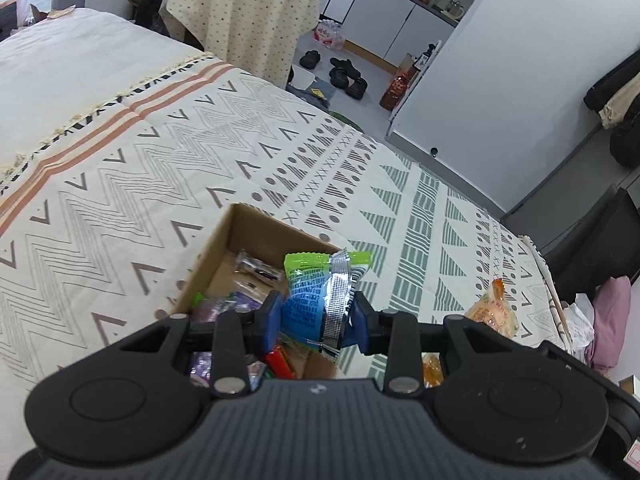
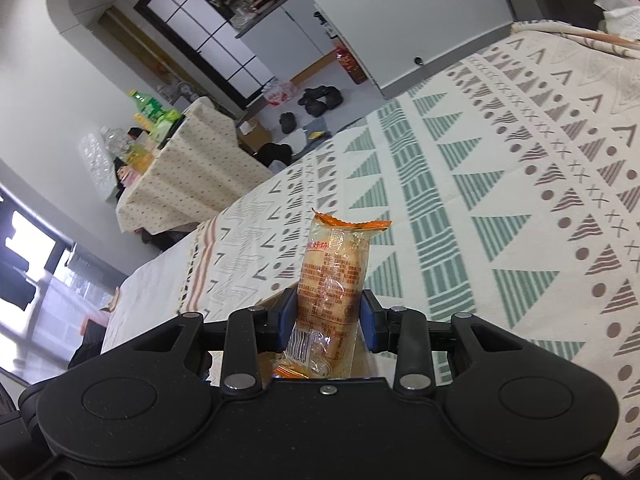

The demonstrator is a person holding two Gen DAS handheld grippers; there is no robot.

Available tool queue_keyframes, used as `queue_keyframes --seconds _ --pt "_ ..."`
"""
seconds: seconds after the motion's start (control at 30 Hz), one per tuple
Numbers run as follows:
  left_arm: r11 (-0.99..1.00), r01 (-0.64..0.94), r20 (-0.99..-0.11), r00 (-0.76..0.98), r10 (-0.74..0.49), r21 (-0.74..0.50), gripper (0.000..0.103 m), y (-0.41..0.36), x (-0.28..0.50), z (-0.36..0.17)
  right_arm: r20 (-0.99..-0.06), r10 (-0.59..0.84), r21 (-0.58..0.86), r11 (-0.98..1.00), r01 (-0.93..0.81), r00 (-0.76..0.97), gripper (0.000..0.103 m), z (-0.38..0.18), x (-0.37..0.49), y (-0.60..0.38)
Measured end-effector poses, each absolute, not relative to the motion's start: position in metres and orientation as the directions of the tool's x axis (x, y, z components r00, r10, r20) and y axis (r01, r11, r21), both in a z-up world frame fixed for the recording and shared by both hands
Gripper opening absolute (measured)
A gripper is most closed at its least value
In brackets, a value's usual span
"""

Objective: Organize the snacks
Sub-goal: 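Carry the blue candy in the left gripper while the right carries the biscuit pack to the box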

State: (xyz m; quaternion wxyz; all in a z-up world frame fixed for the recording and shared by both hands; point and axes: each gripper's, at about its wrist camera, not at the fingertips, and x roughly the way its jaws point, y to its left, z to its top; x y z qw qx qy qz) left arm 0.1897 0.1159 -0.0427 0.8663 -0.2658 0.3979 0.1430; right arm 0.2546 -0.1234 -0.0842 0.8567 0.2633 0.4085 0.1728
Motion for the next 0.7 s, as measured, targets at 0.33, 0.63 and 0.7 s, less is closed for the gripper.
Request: queue_keyframes --seconds 0.33,0.63,0.7 --pt "0.803 -0.482 -0.776 0.630 0.040 -0.351 0.036 0.148 0.174 -0.050 -0.598 0.538 0.581 0.802 -0.142 0.594 0.034 -0.074 0.248 -0.091" --pt "0.786 -0.507 -0.800 0.600 0.027 -0.354 0.036 0.169 0.170 -0.067 -0.611 0.571 0.571 0.798 -0.194 0.548 0.034 -0.079 0.246 -0.057" --pt "0.781 -0.514 -0.806 0.591 0.023 -0.355 0.036 0.173 0.172 -0.072 -0.616 0.580 0.570 0.795 -0.205 0.533 0.034 -0.082 0.246 -0.050"
